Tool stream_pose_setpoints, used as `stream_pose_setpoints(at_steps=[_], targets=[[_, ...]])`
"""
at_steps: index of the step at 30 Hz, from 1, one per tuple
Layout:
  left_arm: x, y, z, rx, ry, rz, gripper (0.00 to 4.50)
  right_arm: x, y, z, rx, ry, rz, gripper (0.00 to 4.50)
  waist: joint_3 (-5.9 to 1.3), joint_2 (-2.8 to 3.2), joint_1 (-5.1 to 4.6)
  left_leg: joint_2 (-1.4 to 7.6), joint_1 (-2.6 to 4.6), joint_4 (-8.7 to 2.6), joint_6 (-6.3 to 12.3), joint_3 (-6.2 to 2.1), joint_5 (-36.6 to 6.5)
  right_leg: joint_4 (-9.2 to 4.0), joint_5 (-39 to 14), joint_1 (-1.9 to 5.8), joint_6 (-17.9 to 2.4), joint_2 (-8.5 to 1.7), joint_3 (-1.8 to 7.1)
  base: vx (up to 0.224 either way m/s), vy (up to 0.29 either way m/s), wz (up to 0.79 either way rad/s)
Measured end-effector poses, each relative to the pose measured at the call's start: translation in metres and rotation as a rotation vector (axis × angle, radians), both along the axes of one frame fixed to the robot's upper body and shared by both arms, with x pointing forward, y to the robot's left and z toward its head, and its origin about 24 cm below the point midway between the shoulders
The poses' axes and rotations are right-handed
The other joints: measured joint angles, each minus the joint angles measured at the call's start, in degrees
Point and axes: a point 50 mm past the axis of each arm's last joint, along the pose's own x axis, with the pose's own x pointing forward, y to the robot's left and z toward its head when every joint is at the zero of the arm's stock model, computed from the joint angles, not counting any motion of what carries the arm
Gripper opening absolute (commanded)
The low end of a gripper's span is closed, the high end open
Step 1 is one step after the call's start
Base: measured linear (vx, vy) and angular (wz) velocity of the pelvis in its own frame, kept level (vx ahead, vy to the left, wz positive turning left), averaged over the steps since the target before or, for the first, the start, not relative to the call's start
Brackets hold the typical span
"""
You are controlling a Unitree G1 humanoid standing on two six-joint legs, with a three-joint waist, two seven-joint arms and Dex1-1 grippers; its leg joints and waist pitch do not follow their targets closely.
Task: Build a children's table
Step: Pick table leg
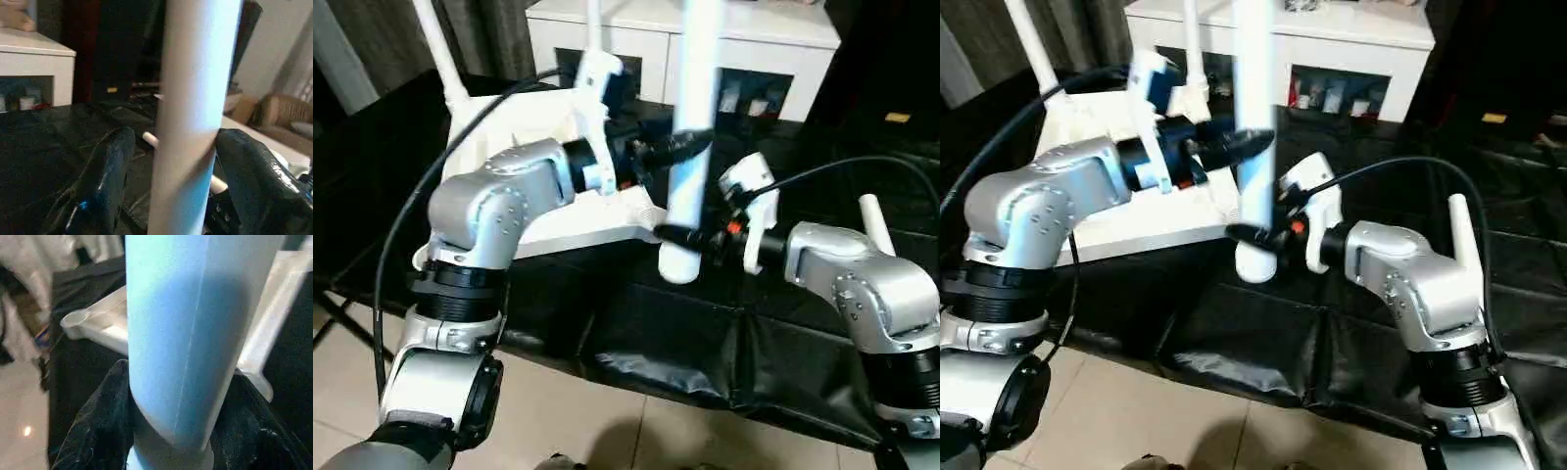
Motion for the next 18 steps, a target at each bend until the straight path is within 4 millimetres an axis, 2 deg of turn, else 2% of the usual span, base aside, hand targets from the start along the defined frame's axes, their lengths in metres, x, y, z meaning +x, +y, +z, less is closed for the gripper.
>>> stream_pose_setpoints(at_steps=[3,5,9,11,13,15,18], targets=[[0.001,0.006,0.003,-0.049,0.004,0.021,3.41,0.004,-0.005,0.003,0.036,-0.020,-0.090,1.86,0.03,0.09,-0.03,-0.01,0.00,0.00,0.00,0.00,0.0,0.00,0.0,0.00,0.0,0.00,0.01,0.000,0.000,0.00],[0.006,0.012,0.007,-0.081,-0.034,0.107,3.71,0.008,-0.011,0.006,0.061,-0.046,-0.168,1.86,0.02,0.11,-0.08,-0.01,0.00,0.00,0.00,0.00,0.0,-0.01,0.0,0.00,0.0,0.00,0.01,0.000,0.000,0.00],[0.014,0.042,-0.006,-0.067,-0.084,0.396,3.71,0.014,-0.035,0.014,0.028,-0.131,-0.354,1.86,-0.02,0.16,-0.39,0.00,0.01,-0.01,0.00,0.00,0.0,-0.03,0.0,0.01,0.0,0.01,0.01,0.000,0.000,0.00],[0.006,0.068,-0.036,0.010,-0.080,0.626,3.71,0.007,-0.052,0.007,-0.097,-0.206,-0.487,1.86,-0.17,-0.03,-0.66,0.04,0.17,-0.09,0.00,0.00,0.0,-0.05,-0.2,0.18,0.3,0.03,0.01,0.000,0.000,0.00],[-0.003,0.092,-0.076,0.128,-0.008,0.801,3.71,0.000,-0.061,-0.011,-0.180,-0.196,-0.562,1.86,-0.10,-0.25,-1.11,0.11,0.00,-0.07,-0.01,-0.01,0.0,-0.08,-0.2,0.03,0.4,0.10,-0.03,0.000,0.000,0.00],[-0.012,0.103,-0.102,0.215,0.034,0.891,3.71,-0.007,-0.059,-0.029,-0.207,-0.159,-0.581,1.86,-0.08,-0.31,-1.21,0.13,-0.08,-0.07,-0.01,-0.01,0.0,-0.09,-0.3,-0.03,0.4,0.11,-0.03,0.000,0.000,0.00],[-0.035,0.106,-0.128,0.264,-0.017,0.979,3.71,-0.028,-0.040,-0.060,-0.149,-0.096,-0.603,1.86,-0.16,-0.45,-1.21,0.15,-0.17,-0.11,0.05,-0.01,-0.1,-0.23,-0.3,-0.07,0.5,0.11,-0.04,0.000,0.000,0.00]])
